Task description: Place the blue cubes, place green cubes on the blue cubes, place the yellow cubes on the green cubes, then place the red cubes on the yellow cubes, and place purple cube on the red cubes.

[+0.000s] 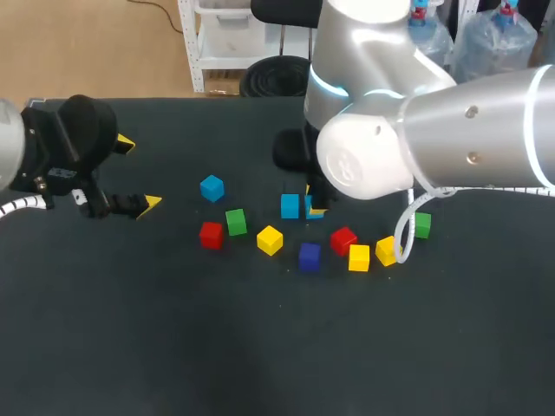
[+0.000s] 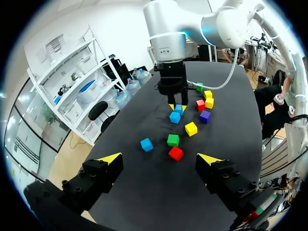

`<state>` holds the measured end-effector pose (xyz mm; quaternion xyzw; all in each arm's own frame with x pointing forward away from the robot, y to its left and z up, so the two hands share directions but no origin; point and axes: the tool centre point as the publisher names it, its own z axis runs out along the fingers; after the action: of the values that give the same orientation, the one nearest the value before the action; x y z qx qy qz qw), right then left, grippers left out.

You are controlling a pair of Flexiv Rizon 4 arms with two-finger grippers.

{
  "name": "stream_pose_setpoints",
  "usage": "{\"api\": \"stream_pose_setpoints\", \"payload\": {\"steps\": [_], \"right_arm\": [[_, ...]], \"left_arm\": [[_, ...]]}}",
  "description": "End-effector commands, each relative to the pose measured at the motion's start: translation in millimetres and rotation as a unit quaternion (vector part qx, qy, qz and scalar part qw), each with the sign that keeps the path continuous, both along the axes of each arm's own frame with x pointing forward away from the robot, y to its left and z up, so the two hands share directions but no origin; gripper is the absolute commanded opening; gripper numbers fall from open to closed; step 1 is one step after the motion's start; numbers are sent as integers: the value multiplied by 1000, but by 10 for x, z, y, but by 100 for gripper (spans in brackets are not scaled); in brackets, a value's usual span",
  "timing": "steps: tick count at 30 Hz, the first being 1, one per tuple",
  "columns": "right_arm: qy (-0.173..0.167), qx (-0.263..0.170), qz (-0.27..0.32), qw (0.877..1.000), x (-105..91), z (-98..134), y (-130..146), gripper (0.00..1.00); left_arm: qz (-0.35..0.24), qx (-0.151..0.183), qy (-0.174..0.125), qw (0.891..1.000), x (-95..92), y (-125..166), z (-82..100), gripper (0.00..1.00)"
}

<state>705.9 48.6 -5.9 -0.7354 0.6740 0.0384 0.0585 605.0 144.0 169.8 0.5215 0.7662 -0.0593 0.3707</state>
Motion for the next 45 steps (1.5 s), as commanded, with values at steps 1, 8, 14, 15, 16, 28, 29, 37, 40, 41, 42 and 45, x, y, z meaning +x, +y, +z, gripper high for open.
{"api": "stream_pose_setpoints", "payload": {"steps": [1,8,14,15,16,28,29,37,40,41,42,45], "right_arm": [[2,-2,-1,1000,30,-7,20,0],[1,-3,-3,1000,39,-3,11,0],[2,-4,-4,1000,23,-5,-14,0],[2,-4,-5,1000,21,-8,-18,0],[3,-4,-5,1000,20,-9,-19,0],[2,-2,-4,1000,12,4,-3,0],[2,-2,-4,1000,11,4,-3,0],[2,-3,-4,1000,5,8,-16,0],[1,-3,-5,1000,4,9,-20,0],[1,-3,-5,1000,2,9,-23,0],[1,-3,-5,1000,0,9,-25,0],[2,-3,-5,1000,-5,8,-28,0]], "left_arm": [[-1,0,1,1000,5,7,2,100],[-1,0,1,1000,5,7,2,100],[-1,0,1,1000,5,7,2,100],[-1,0,1,1000,5,7,2,100],[-1,0,1,1000,5,7,2,100],[-1,0,1,1000,5,7,2,100],[-1,0,1,1000,5,7,2,100],[-1,0,1,1000,5,7,2,100],[-1,0,1,1000,5,7,2,100],[-1,0,1,1000,5,7,2,100],[-1,0,1,1000,5,7,2,100],[-1,0,1,1000,5,7,2,100]]}}
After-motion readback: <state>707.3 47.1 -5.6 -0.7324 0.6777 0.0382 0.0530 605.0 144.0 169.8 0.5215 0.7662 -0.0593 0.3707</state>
